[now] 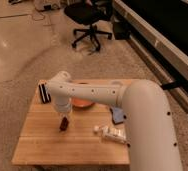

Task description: Place the pepper on the white sponge

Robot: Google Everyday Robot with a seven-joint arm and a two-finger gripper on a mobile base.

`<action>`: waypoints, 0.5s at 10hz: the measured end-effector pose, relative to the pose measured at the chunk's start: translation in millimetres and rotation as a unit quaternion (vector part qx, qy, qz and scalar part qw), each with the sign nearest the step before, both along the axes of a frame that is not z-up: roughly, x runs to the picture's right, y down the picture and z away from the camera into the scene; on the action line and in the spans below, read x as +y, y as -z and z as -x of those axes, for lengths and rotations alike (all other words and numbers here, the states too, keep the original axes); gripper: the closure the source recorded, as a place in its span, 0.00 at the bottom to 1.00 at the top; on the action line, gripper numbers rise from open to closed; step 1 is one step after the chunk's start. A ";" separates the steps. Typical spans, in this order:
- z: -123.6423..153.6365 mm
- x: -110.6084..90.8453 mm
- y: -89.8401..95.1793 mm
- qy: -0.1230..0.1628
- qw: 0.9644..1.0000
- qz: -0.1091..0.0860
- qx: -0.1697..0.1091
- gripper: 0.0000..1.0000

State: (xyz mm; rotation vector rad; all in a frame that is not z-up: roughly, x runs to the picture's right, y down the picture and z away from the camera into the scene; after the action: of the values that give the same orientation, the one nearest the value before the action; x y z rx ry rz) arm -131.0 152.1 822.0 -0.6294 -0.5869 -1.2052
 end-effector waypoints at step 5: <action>-131.0 -34.9 -23.8 -0.075 0.993 -0.017 0.093 1.00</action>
State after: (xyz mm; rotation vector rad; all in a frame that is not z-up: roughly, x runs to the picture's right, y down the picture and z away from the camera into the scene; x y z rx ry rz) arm 0.0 117.2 845.8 -0.6495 -0.4486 -1.0007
